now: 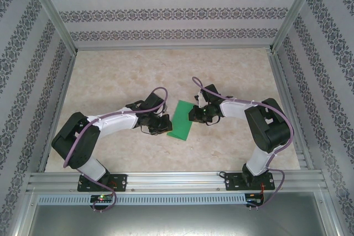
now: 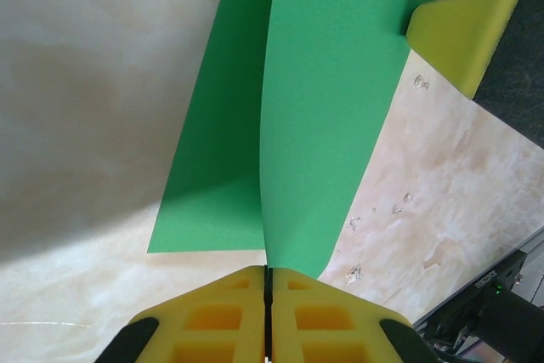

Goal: Fold a paper plane with a square sheet of paper (pick it up from the middle)
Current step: Fold the triangle a second time at the center of the table.

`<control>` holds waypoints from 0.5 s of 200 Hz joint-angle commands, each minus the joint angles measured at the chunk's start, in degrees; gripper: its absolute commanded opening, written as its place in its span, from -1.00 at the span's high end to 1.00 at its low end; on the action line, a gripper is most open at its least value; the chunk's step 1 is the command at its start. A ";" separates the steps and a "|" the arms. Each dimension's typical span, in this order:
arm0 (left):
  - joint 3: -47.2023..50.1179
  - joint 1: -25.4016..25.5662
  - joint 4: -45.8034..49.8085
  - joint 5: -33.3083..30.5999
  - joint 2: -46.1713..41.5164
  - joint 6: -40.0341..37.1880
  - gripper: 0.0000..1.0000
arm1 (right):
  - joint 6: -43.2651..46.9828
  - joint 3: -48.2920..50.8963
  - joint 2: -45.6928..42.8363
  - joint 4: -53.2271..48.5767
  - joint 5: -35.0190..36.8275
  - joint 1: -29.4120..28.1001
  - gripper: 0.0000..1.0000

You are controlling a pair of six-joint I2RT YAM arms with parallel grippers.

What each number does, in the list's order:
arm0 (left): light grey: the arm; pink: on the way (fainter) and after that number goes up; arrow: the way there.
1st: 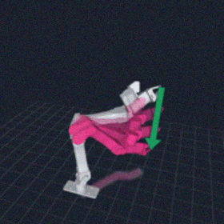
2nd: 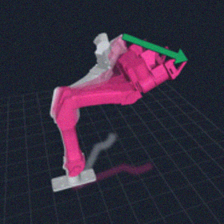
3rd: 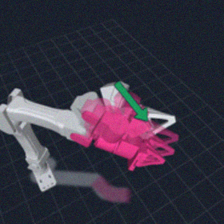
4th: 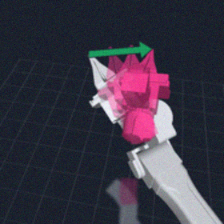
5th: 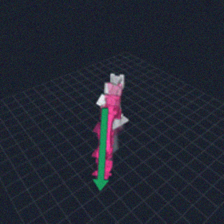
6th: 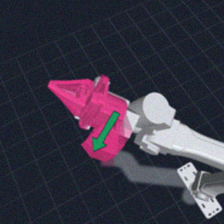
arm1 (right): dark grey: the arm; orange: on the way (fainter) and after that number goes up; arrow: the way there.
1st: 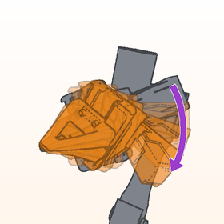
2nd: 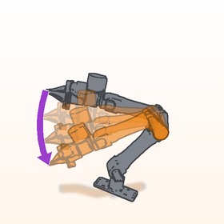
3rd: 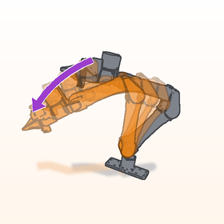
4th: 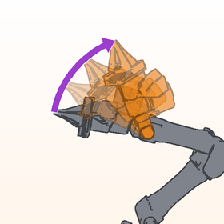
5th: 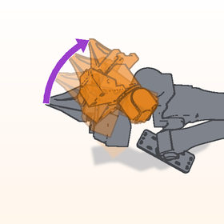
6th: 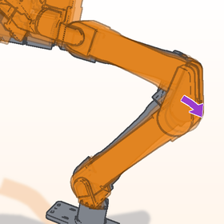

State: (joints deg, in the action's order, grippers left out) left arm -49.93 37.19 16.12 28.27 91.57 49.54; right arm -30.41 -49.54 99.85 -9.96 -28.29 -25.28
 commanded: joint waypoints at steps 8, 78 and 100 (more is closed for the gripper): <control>-3.44 1.37 0.65 0.77 2.76 -1.07 0.81 | 0.89 0.25 0.74 0.91 -0.43 -0.39 0.71; -9.09 2.27 -0.29 1.93 9.00 -1.52 0.82 | 0.97 0.75 1.09 1.87 -1.00 -0.56 0.72; -10.81 2.44 -0.72 2.19 10.82 -1.44 0.81 | 1.06 0.76 1.22 2.08 -1.24 -0.60 0.73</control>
State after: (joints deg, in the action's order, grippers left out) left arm -58.22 38.68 16.03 29.78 100.51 49.52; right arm -30.39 -49.32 99.92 -9.10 -28.36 -25.30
